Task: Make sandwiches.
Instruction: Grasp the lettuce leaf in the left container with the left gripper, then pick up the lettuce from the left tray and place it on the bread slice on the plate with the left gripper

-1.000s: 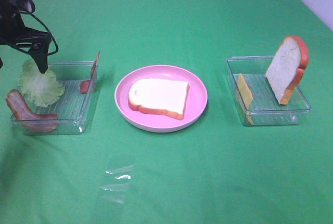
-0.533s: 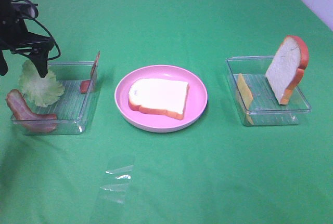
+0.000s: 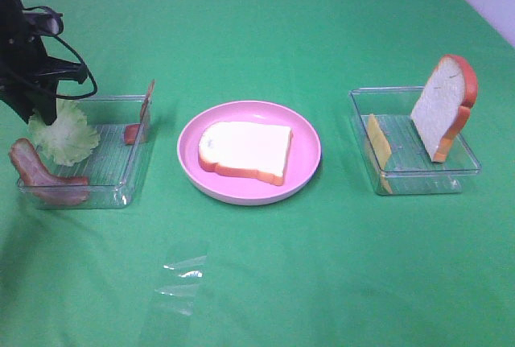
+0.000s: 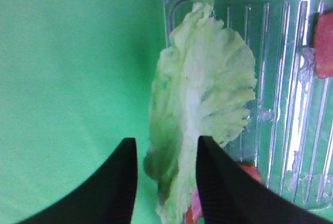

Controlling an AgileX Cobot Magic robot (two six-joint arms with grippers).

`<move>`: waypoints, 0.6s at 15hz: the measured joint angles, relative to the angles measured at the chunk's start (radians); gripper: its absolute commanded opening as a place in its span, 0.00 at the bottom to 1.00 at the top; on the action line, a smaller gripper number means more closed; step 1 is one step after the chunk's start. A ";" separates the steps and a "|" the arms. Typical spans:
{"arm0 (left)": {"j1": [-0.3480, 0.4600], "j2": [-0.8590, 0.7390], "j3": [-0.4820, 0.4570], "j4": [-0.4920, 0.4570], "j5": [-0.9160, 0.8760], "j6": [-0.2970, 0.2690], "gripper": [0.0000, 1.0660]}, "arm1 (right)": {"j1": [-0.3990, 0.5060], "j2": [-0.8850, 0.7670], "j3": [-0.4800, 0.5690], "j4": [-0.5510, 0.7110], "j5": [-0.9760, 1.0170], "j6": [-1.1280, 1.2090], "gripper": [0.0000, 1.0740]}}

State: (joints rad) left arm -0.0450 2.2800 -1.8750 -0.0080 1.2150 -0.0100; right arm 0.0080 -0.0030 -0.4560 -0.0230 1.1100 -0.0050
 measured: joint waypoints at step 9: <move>0.000 -0.016 0.000 -0.048 0.000 0.045 0.00 | 0.000 0.000 0.000 0.000 0.000 0.000 0.89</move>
State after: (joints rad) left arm -0.0450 2.2640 -1.8750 -0.0560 1.2150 0.0350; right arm 0.0080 -0.0030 -0.4560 -0.0230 1.1100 -0.0050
